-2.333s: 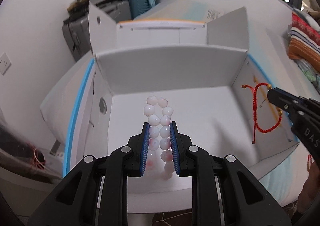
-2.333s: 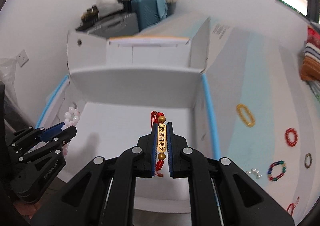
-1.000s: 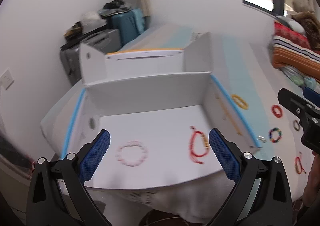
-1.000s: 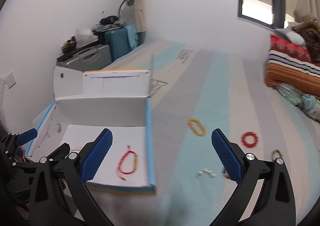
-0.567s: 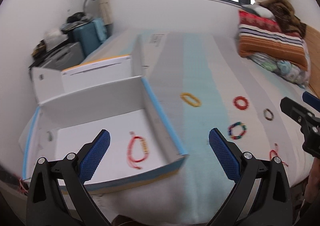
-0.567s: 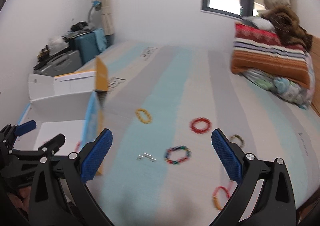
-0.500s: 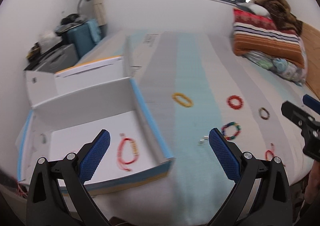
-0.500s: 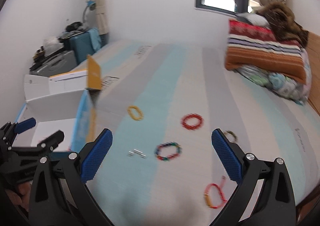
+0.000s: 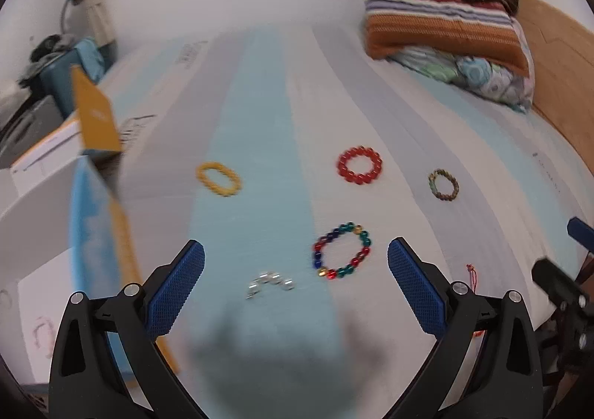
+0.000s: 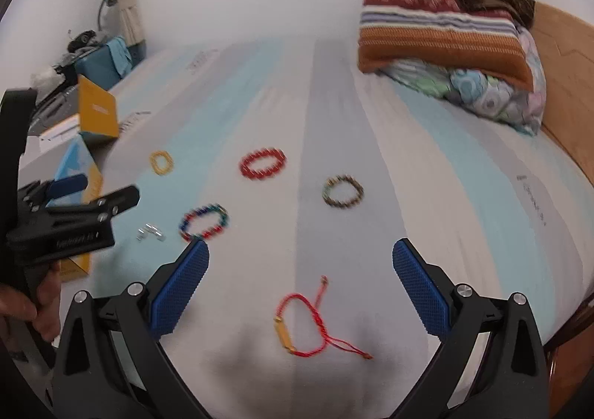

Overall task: Organize jewelry
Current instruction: 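Move both tools back over the remaining bracelets on the bed, then grasp the multicolour bead bracelet with the left tool while the right tool grasps the second red cord bracelet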

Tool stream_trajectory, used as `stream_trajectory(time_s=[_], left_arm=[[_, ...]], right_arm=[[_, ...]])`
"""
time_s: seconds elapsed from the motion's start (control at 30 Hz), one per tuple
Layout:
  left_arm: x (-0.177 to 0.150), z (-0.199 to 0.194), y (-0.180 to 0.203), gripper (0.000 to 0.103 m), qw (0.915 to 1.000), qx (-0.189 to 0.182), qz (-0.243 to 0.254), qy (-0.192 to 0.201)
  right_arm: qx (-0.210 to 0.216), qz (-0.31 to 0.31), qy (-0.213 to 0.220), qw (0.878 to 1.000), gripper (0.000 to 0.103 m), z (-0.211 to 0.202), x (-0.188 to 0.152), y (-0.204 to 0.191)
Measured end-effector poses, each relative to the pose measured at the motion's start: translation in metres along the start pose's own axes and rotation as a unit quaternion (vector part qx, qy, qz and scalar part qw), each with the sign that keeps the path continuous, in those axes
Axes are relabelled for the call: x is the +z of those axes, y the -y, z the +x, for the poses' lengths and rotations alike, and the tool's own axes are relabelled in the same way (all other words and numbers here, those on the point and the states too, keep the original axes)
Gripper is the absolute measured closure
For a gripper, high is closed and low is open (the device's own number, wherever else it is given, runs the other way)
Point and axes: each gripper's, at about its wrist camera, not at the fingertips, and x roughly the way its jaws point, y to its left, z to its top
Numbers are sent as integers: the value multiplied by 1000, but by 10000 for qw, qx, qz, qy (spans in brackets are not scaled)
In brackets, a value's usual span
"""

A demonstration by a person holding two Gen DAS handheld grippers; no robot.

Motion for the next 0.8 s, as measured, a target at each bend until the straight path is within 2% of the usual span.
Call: stream_trajectory(time_s=[0.33, 0.63, 0.73, 0.8], left_arm=[[-4, 68, 32, 6, 9987, -290, 249, -334], [-10, 111, 40, 6, 9973, -303, 286, -603], [-14, 118, 42, 6, 9968, -327, 297, -667], [-16, 123, 42, 12, 9964, -346, 283, -720]], right_arm=[[-50, -19, -594, 9982, 8, 55, -42, 13], [3, -62, -980, 9952, 8, 89, -67, 12], [40, -67, -1087, 9940, 12, 96, -74, 12], [76, -63, -1158, 9932, 15, 101, -76, 13]])
